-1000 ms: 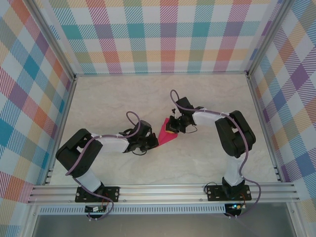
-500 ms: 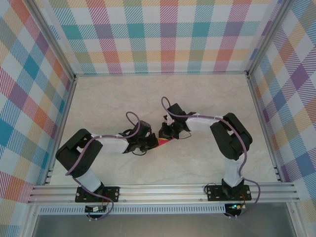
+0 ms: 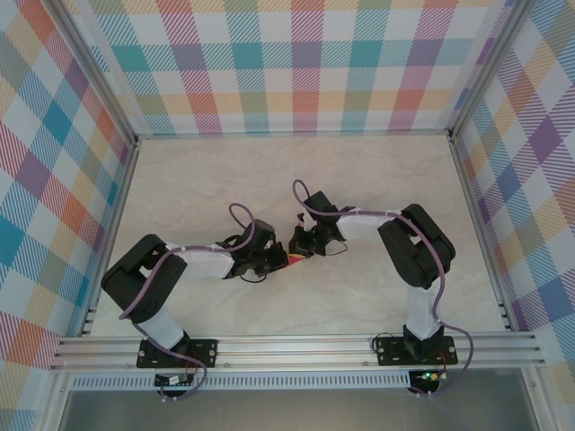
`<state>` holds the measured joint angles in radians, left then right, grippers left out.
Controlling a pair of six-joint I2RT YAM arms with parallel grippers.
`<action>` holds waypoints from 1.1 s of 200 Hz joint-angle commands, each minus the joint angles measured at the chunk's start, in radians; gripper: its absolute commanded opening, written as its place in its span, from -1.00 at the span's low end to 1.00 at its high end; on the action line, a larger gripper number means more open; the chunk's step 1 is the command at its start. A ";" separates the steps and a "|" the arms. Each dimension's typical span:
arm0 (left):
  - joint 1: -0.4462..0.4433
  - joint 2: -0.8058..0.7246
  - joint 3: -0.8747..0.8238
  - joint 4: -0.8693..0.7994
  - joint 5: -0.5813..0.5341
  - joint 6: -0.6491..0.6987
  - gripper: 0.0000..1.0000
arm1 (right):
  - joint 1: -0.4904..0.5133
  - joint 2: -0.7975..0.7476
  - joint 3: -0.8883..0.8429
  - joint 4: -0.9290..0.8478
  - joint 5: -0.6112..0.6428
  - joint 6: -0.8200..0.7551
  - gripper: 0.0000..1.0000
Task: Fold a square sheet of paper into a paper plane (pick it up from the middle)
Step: Fourth fold the wing at the center of the table.
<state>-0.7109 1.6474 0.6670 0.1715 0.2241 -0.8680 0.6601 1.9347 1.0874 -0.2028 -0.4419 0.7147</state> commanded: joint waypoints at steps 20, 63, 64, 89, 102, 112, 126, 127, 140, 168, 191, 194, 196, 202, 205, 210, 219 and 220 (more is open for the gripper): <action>0.005 0.029 -0.040 -0.108 -0.022 0.013 -1.00 | -0.028 0.045 0.023 -0.078 0.069 -0.069 -1.00; 0.004 0.040 -0.059 -0.139 -0.010 0.024 -1.00 | -0.100 0.065 0.061 -0.063 0.082 -0.108 -0.99; 0.004 0.040 -0.061 -0.138 -0.010 0.024 -1.00 | -0.103 0.065 0.061 -0.063 0.082 -0.109 -0.99; 0.004 0.037 -0.077 -0.142 -0.009 0.027 -1.00 | -0.150 0.070 0.068 -0.043 0.076 -0.127 -0.98; 0.004 0.034 -0.082 -0.143 -0.009 0.027 -1.00 | -0.174 0.074 0.068 -0.030 0.067 -0.133 -0.98; 0.004 0.032 -0.084 -0.143 -0.007 0.026 -1.00 | -0.192 0.076 0.065 -0.018 0.062 -0.137 -0.98; 0.004 0.029 -0.083 -0.142 -0.007 0.027 -1.00 | -0.223 0.082 0.062 -0.002 0.051 -0.139 -0.98; 0.004 0.028 -0.083 -0.142 -0.007 0.026 -1.00 | -0.225 0.082 0.062 0.000 0.050 -0.139 -0.98; 0.004 0.026 -0.083 -0.144 -0.006 0.027 -1.00 | -0.258 0.086 0.058 0.017 0.042 -0.140 -0.97; 0.004 0.023 -0.079 -0.141 -0.001 0.032 -1.00 | -0.323 0.105 0.074 0.020 0.032 -0.132 -0.97; 0.004 0.019 -0.075 -0.141 0.003 0.034 -1.00 | -0.359 0.108 0.105 -0.008 0.060 -0.132 -0.96; 0.004 0.019 -0.075 -0.142 0.002 0.035 -1.00 | -0.364 0.110 0.110 -0.012 0.063 -0.132 -0.96; 0.004 0.019 -0.074 -0.141 0.004 0.035 -1.00 | -0.368 0.110 0.114 -0.016 0.066 -0.131 -0.96; 0.004 0.016 -0.073 -0.141 0.004 0.036 -1.00 | -0.376 0.111 0.123 -0.025 0.073 -0.129 -0.96; 0.004 0.015 -0.073 -0.140 0.004 0.036 -1.00 | -0.381 0.111 0.130 -0.030 0.075 -0.128 -0.96; 0.004 0.013 -0.073 -0.140 0.005 0.036 -1.00 | -0.387 0.109 0.137 -0.037 0.080 -0.129 -0.95; 0.004 0.007 -0.071 -0.140 0.006 0.038 -1.00 | -0.395 0.104 0.152 -0.051 0.094 -0.132 -0.94; 0.004 0.007 -0.070 -0.140 0.007 0.038 -1.00 | -0.396 0.103 0.154 -0.052 0.095 -0.133 -0.94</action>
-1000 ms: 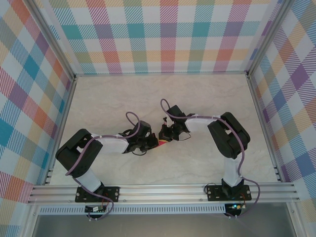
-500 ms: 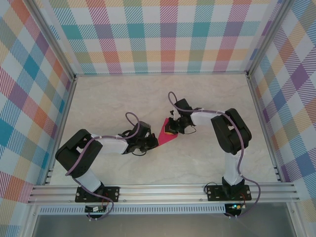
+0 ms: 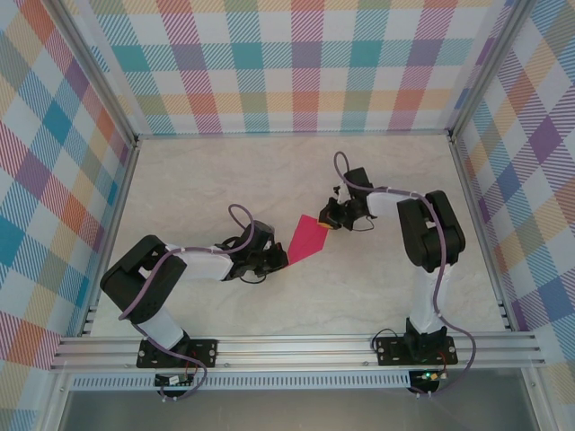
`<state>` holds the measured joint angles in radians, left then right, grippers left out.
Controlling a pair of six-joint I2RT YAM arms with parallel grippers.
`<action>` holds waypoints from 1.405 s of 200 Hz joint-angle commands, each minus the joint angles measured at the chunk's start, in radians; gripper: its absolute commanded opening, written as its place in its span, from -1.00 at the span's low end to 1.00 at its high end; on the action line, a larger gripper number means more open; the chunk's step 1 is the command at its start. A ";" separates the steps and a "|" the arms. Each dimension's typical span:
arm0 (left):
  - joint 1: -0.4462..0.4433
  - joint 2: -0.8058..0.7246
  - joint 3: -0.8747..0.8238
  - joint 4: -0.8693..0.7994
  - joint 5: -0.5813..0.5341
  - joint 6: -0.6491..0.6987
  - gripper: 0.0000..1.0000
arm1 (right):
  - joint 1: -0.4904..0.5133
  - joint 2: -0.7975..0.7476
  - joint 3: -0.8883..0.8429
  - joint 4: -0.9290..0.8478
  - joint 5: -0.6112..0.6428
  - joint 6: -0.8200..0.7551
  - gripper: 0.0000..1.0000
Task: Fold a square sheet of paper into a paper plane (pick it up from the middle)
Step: Fourth fold the wing at the center of the table.
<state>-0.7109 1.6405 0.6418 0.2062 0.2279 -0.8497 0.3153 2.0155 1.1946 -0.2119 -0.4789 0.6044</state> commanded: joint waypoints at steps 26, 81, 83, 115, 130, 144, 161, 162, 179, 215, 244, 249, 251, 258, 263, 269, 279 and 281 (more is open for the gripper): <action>0.002 -0.022 -0.012 -0.214 0.005 0.033 -1.00 | -0.055 -0.037 0.059 -0.069 0.150 -0.040 -0.83; 0.001 -0.166 0.115 -0.318 -0.057 0.089 -0.36 | -0.047 -0.247 -0.130 -0.010 0.029 -0.008 -0.24; 0.002 -0.169 0.117 -0.319 -0.062 0.091 -0.33 | -0.046 -0.253 -0.138 -0.006 0.024 -0.005 -0.22; 0.005 -0.165 0.132 -0.312 -0.134 0.091 -0.09 | 0.007 -0.315 -0.232 0.036 -0.023 0.056 0.07; 0.007 -0.149 0.139 -0.310 -0.160 0.084 -0.04 | 0.041 -0.320 -0.243 0.048 -0.025 0.074 0.15; 0.008 -0.130 0.141 -0.293 -0.170 0.076 -0.01 | 0.071 -0.313 -0.245 0.059 -0.017 0.088 0.18; 0.011 -0.105 0.148 -0.282 -0.177 0.062 0.00 | 0.099 -0.289 -0.237 0.073 -0.019 0.102 0.17; 0.011 -0.103 0.148 -0.281 -0.178 0.061 0.00 | 0.100 -0.288 -0.237 0.074 -0.019 0.103 0.17; 0.016 -0.085 0.148 -0.264 -0.175 0.052 0.00 | 0.126 -0.257 -0.221 0.081 -0.017 0.115 0.14; 0.027 -0.057 0.146 -0.250 -0.168 0.040 0.02 | 0.160 -0.207 -0.199 0.106 -0.016 0.135 0.08; 0.034 -0.045 0.142 -0.253 -0.166 0.036 0.02 | 0.169 -0.179 -0.176 0.118 -0.026 0.127 0.03; 0.036 -0.043 0.141 -0.252 -0.164 0.035 0.03 | 0.169 -0.173 -0.171 0.117 -0.029 0.125 0.02; 0.036 -0.043 0.140 -0.252 -0.165 0.034 0.03 | 0.170 -0.171 -0.169 0.117 -0.030 0.124 0.01; 0.038 -0.042 0.140 -0.251 -0.159 0.034 0.03 | 0.170 -0.163 -0.162 0.119 -0.037 0.121 -0.01; 0.039 -0.042 0.139 -0.252 -0.158 0.034 0.03 | 0.170 -0.159 -0.159 0.120 -0.041 0.120 -0.02; 0.041 -0.042 0.139 -0.252 -0.155 0.033 0.03 | 0.172 -0.155 -0.156 0.123 -0.045 0.121 -0.03; 0.043 -0.043 0.139 -0.251 -0.151 0.032 0.03 | 0.171 -0.148 -0.152 0.126 -0.049 0.121 -0.05; 0.044 -0.042 0.138 -0.251 -0.150 0.032 0.03 | 0.171 -0.146 -0.153 0.127 -0.049 0.120 -0.06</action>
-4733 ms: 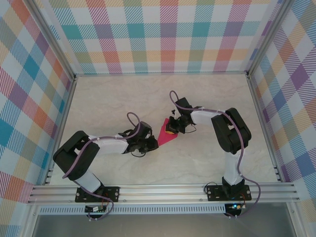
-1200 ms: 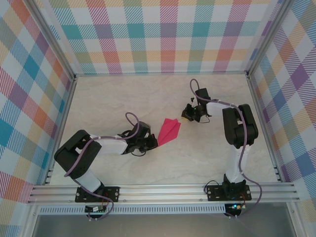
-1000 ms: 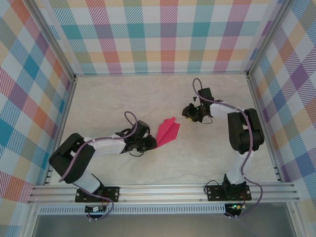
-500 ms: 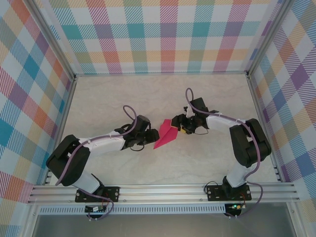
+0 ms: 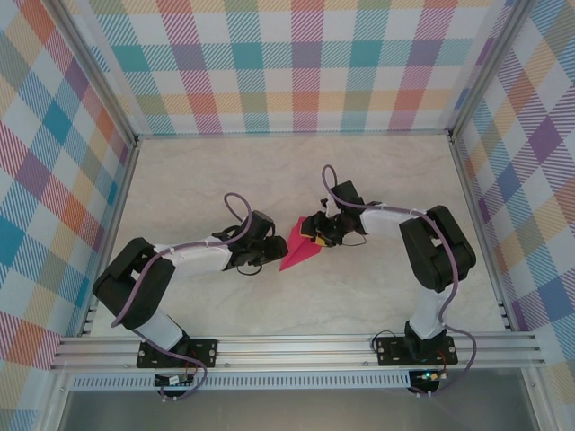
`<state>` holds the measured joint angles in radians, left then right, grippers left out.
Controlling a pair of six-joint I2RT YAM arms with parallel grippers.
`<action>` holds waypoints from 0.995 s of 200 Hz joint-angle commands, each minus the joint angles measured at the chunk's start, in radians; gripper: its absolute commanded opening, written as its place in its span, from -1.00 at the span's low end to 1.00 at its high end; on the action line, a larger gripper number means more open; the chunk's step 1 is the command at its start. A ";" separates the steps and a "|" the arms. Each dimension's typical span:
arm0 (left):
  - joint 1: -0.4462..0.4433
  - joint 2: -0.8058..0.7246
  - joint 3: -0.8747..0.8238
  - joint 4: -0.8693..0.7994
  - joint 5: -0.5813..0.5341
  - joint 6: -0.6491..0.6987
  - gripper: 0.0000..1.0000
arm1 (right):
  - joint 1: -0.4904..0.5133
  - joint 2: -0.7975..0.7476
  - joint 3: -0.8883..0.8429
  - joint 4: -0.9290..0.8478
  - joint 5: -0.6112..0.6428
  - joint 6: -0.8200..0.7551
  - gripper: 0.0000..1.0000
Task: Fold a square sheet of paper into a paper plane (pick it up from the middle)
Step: Fourth fold the wing at the center of the table, then pick up the paper from the center of the table.
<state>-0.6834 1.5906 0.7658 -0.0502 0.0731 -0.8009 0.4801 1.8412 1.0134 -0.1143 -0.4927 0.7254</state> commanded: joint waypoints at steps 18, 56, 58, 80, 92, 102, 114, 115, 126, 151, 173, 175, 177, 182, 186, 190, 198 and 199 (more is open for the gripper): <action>0.019 0.006 0.010 0.009 0.012 -0.021 0.04 | 0.006 0.045 0.035 0.038 -0.047 0.004 -0.11; 0.034 -0.003 0.000 0.029 0.044 -0.034 0.05 | 0.008 0.070 0.041 0.059 -0.065 0.006 -0.21; 0.034 -0.003 -0.002 0.031 0.047 -0.036 0.05 | 0.008 0.071 0.041 0.061 -0.065 0.006 -0.22; 0.049 -0.008 -0.014 0.066 0.098 -0.042 0.07 | 0.008 0.076 0.033 0.098 -0.087 0.006 -0.39; 0.064 -0.015 -0.023 0.107 0.164 -0.031 0.07 | 0.008 0.075 0.034 0.114 -0.102 -0.005 -0.63; 0.084 -0.028 -0.033 0.135 0.232 -0.018 0.10 | 0.008 0.064 0.034 0.117 -0.105 -0.016 -0.73; 0.112 -0.056 -0.041 0.145 0.295 -0.002 0.18 | 0.008 0.035 0.028 0.130 -0.112 -0.034 -0.79; 0.113 -0.060 -0.042 0.145 0.299 -0.002 0.18 | 0.008 0.032 0.027 0.131 -0.112 -0.036 -0.80; 0.140 -0.092 -0.056 0.147 0.337 0.008 0.25 | 0.008 -0.001 0.023 0.139 -0.121 -0.051 -0.83; 0.206 -0.173 -0.093 0.180 0.422 0.007 0.42 | 0.005 -0.074 0.021 0.155 -0.179 -0.069 -0.88; 0.238 -0.237 -0.108 0.236 0.518 -0.007 0.57 | -0.004 -0.122 0.033 0.169 -0.267 -0.064 -0.88; 0.238 -0.242 -0.107 0.239 0.526 -0.008 0.58 | -0.004 -0.125 0.036 0.169 -0.274 -0.062 -0.88; 0.240 -0.247 -0.106 0.243 0.534 -0.009 0.60 | -0.005 -0.129 0.039 0.169 -0.283 -0.061 -0.88; 0.242 -0.259 -0.104 0.251 0.550 -0.010 0.63 | -0.008 -0.136 0.044 0.170 -0.306 -0.059 -0.88; 0.243 -0.268 -0.101 0.255 0.563 -0.009 0.65 | -0.010 -0.140 0.050 0.172 -0.325 -0.057 -0.88; 0.245 -0.274 -0.098 0.257 0.571 -0.011 0.69 | -0.013 -0.145 0.057 0.175 -0.346 -0.054 -0.88; 0.250 -0.290 -0.096 0.261 0.584 -0.015 0.75 | -0.017 -0.154 0.067 0.181 -0.386 -0.047 -0.88; 0.250 -0.291 -0.095 0.262 0.586 -0.015 0.76 | -0.018 -0.156 0.068 0.182 -0.391 -0.045 -0.88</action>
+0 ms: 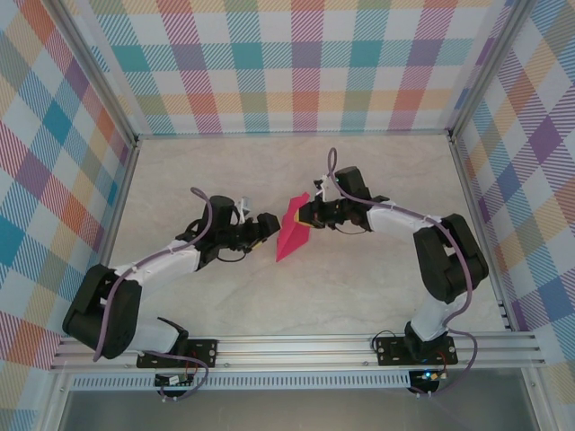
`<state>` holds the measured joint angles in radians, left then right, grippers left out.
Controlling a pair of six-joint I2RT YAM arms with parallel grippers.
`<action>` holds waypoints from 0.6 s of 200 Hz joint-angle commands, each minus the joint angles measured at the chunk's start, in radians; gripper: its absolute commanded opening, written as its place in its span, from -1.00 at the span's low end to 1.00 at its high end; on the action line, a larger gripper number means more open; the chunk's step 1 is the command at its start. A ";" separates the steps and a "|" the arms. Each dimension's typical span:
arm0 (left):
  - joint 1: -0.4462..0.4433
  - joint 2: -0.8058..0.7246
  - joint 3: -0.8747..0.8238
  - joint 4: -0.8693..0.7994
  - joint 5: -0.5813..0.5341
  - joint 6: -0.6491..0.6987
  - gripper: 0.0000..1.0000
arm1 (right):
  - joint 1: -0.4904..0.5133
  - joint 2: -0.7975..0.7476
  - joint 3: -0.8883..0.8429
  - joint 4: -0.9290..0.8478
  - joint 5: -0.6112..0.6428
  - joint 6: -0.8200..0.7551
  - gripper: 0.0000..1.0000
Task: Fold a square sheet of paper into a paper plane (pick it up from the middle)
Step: Pick up the paper from the center of the table, then turn over the paper at the center of the table.
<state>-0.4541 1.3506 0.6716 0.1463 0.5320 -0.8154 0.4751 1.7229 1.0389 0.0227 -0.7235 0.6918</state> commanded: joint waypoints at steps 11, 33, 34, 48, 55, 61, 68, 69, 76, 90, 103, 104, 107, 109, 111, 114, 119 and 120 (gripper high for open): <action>0.030 -0.070 0.004 0.070 0.146 -0.001 0.79 | -0.020 -0.050 0.054 0.058 -0.206 0.002 -0.88; 0.045 -0.096 -0.004 0.129 0.185 -0.030 0.80 | -0.031 -0.075 0.076 0.064 -0.274 0.011 -0.87; 0.045 -0.096 -0.005 0.132 0.187 -0.035 0.80 | -0.031 -0.076 0.076 0.064 -0.277 0.012 -0.87; 0.045 -0.098 -0.012 0.184 0.210 -0.065 0.79 | -0.035 -0.085 0.087 0.066 -0.304 0.019 -0.86; 0.045 -0.098 -0.018 0.212 0.221 -0.081 0.79 | -0.035 -0.085 0.091 0.069 -0.317 0.021 -0.86; 0.045 -0.098 -0.022 0.221 0.225 -0.089 0.78 | -0.036 -0.085 0.094 0.071 -0.325 0.023 -0.85; 0.045 -0.098 -0.026 0.226 0.230 -0.095 0.77 | -0.036 -0.084 0.097 0.073 -0.328 0.027 -0.85; 0.045 -0.098 -0.026 0.228 0.230 -0.096 0.77 | -0.036 -0.085 0.098 0.073 -0.328 0.028 -0.85; 0.045 -0.096 -0.032 0.237 0.234 -0.102 0.76 | -0.036 -0.085 0.099 0.079 -0.333 0.034 -0.85; 0.045 -0.098 -0.042 0.242 0.236 -0.110 0.76 | -0.036 -0.083 0.100 0.097 -0.335 0.047 -0.85; 0.042 -0.096 -0.041 0.222 0.244 -0.105 0.76 | -0.036 -0.077 0.101 0.109 -0.336 0.058 -0.85; 0.042 -0.096 -0.040 0.218 0.243 -0.102 0.76 | -0.036 -0.077 0.101 0.112 -0.335 0.059 -0.85; 0.042 -0.097 -0.039 0.203 0.238 -0.097 0.77 | -0.036 -0.076 0.103 0.111 -0.335 0.060 -0.85; 0.042 -0.099 -0.039 0.195 0.235 -0.094 0.77 | -0.036 -0.075 0.103 0.111 -0.335 0.061 -0.85; 0.042 -0.100 -0.039 0.187 0.231 -0.090 0.77 | -0.036 -0.075 0.104 0.110 -0.333 0.060 -0.85; 0.042 -0.103 -0.041 0.176 0.225 -0.086 0.77 | -0.036 -0.073 0.106 0.109 -0.332 0.060 -0.85; 0.042 -0.109 -0.044 0.157 0.210 -0.078 0.79 | -0.036 -0.071 0.107 0.106 -0.329 0.058 -0.85; 0.042 -0.110 -0.044 0.151 0.207 -0.076 0.79 | -0.036 -0.071 0.107 0.106 -0.328 0.057 -0.85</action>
<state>-0.4229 1.2701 0.6422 0.3351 0.7399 -0.9016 0.4400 1.6592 1.1107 0.0883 -1.0157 0.7418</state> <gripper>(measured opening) 0.887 0.076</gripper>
